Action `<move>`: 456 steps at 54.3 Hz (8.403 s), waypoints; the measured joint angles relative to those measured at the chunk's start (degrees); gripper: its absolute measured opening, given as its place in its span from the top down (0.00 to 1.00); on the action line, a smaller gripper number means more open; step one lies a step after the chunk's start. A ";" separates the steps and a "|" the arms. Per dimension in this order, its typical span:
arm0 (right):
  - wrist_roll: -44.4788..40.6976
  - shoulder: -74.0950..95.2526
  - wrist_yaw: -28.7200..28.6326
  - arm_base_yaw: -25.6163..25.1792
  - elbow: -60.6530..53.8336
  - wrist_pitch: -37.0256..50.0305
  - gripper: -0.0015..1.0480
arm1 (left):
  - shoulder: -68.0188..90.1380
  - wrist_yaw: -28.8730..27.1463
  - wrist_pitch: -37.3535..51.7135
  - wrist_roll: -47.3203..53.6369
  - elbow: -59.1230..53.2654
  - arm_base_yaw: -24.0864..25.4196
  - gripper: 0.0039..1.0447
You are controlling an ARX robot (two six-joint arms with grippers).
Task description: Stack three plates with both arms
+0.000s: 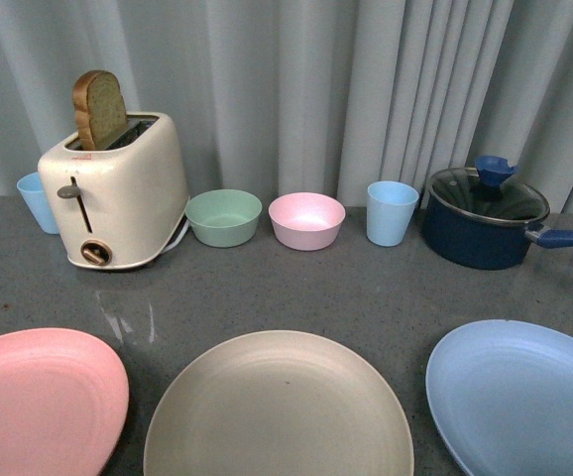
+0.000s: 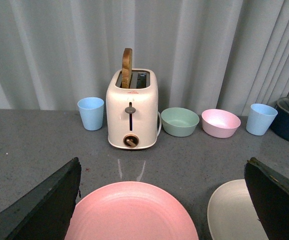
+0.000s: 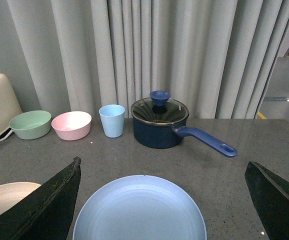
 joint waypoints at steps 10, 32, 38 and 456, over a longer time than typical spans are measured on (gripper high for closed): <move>0.00 0.00 0.00 0.00 0.00 0.00 0.07 | 0.00 0.00 0.00 0.00 0.00 0.00 0.06; 0.00 0.00 0.00 0.00 0.00 0.00 0.07 | 0.00 0.00 0.00 0.00 0.00 0.00 0.06; 0.00 0.00 0.00 0.00 0.00 0.00 0.07 | 0.02 -0.04 -0.02 0.00 0.00 0.00 0.06; 0.00 0.00 0.00 0.00 0.00 0.00 0.07 | 48.15 -0.13 45.94 -0.04 0.15 0.00 0.97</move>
